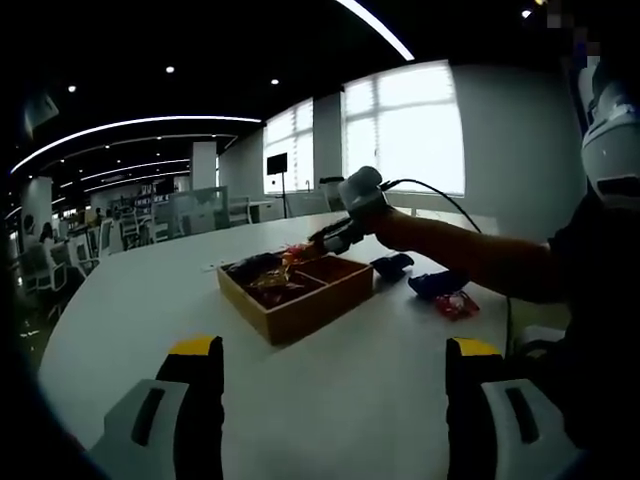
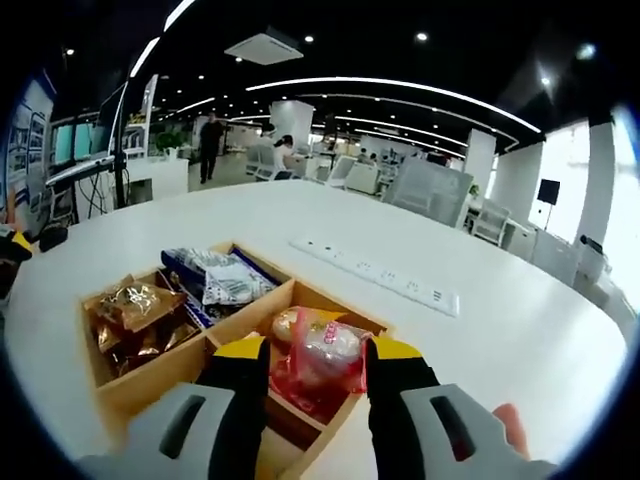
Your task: Pick up the scattered marshmallows, QQ candies, Oreo cookies, and mixed nuts on the table and sort them into separate containers
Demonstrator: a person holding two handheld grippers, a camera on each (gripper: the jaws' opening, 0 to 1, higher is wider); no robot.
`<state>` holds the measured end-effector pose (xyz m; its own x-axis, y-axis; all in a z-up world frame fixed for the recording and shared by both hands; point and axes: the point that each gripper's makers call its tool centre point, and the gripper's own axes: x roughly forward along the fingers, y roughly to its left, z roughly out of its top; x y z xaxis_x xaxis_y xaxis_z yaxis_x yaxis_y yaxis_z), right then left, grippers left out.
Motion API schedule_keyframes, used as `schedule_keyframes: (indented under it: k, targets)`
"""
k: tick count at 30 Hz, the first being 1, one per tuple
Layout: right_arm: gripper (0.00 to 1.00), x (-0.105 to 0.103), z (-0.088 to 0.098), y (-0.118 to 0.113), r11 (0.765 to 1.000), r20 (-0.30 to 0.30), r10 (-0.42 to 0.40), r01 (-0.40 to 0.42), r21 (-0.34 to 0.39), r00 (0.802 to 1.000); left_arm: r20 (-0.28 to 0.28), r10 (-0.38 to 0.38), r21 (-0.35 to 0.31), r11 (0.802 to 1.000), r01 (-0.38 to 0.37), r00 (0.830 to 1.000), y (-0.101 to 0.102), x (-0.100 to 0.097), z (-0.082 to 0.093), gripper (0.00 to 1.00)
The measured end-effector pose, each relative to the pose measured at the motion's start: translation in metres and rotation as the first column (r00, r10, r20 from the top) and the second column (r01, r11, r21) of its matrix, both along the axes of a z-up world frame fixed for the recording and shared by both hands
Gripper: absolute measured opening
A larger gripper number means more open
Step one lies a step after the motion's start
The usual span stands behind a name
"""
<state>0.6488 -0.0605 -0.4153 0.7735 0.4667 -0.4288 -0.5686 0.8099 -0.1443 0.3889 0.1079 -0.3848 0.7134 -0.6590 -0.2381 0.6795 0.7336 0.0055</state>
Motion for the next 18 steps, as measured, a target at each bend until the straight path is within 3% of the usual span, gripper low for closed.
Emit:
schedule_keyframes:
  k: [7,18]
  targets:
    - [0.43,-0.001,0.008,0.007,0.999,0.015,0.017,-0.017,0.028,1.0,-0.001,0.002,0.007,1.0,-0.002,1.0,0.001,-0.001,-0.001,0.95]
    - [0.7,0.002,0.017,0.005,0.999,0.064,0.0,-0.002,0.034,0.998,0.002,0.002,0.004,1.0,-0.002,1.0,0.002,-0.001,0.0,0.95]
